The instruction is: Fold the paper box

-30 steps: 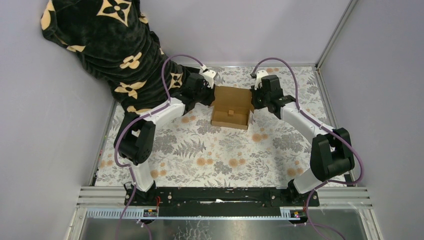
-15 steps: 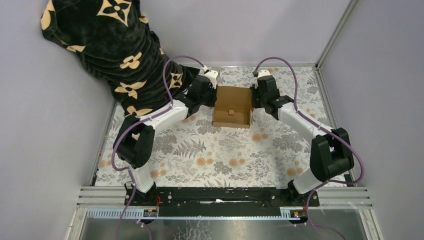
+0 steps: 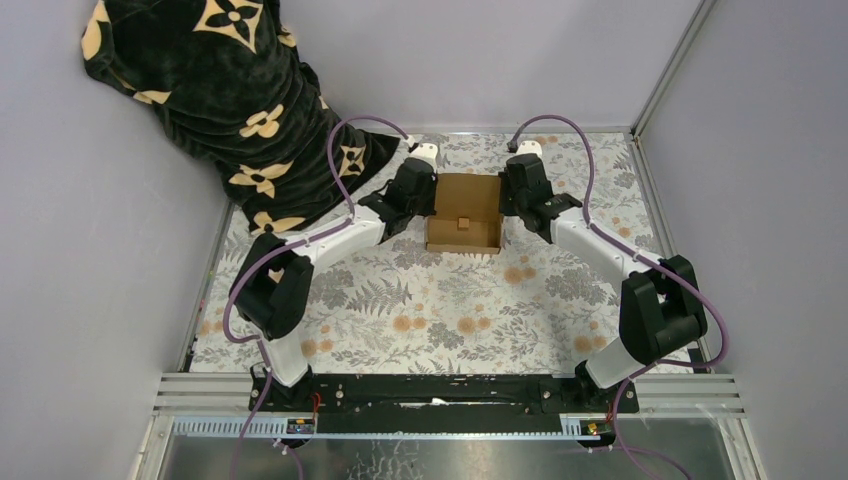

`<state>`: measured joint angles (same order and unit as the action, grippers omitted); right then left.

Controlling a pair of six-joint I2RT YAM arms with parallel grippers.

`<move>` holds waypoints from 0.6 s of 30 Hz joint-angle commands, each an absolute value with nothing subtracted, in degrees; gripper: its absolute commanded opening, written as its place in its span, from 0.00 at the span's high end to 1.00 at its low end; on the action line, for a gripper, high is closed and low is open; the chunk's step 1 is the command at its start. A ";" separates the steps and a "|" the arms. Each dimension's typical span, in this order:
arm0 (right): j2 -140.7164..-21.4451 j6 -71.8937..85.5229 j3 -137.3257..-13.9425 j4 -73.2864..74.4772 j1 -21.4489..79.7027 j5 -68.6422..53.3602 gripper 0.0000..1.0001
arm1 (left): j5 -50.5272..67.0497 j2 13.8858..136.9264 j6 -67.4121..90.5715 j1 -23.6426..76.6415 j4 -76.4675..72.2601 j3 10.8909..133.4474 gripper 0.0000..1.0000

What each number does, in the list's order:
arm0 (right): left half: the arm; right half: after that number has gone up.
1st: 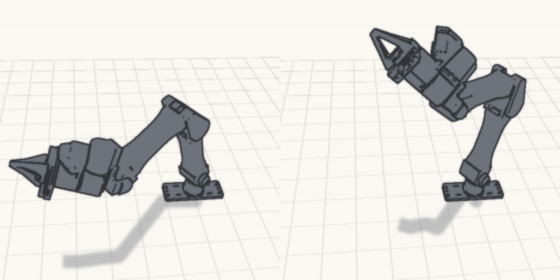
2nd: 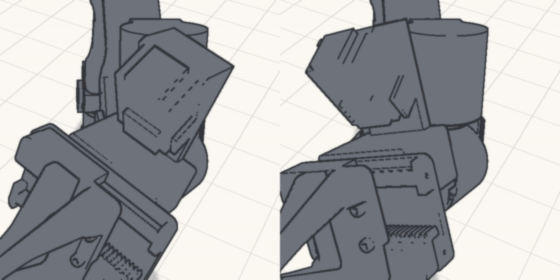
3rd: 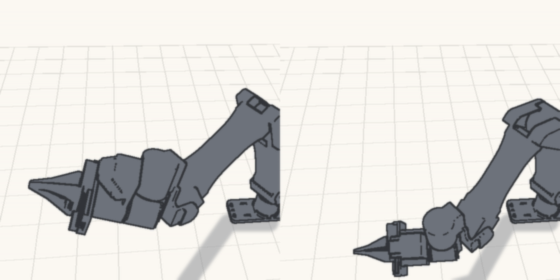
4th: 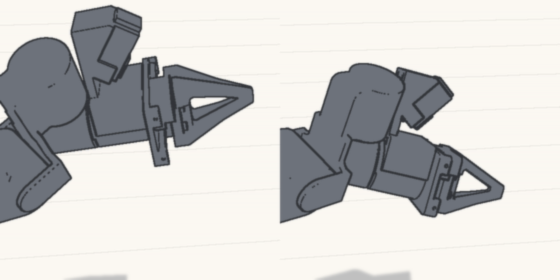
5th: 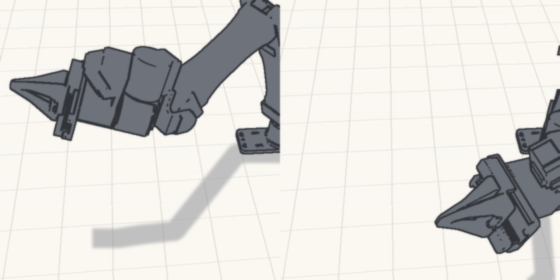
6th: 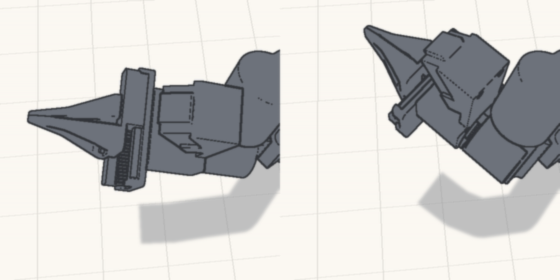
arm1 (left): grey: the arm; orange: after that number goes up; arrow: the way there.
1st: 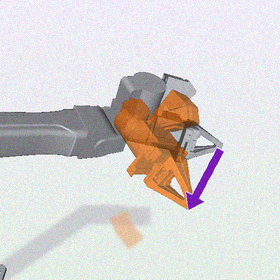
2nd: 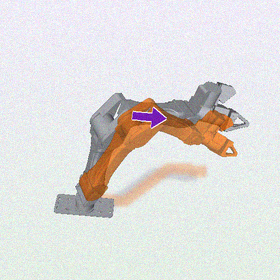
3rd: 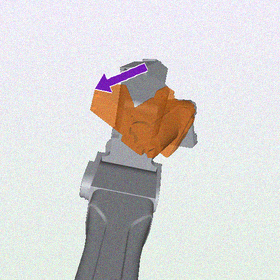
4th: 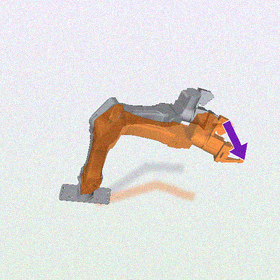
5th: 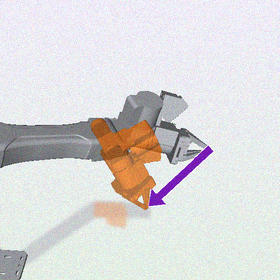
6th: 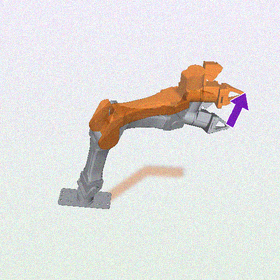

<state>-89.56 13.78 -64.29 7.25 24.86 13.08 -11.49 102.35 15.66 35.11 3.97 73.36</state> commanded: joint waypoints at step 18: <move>-88.50 23.16 -60.76 -1.17 27.92 20.28 0.99 | -21.44 104.77 23.04 38.38 2.52 72.89 0.78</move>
<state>-89.56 19.68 -61.34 4.21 26.70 18.28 -19.68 103.85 21.32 37.58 4.16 73.36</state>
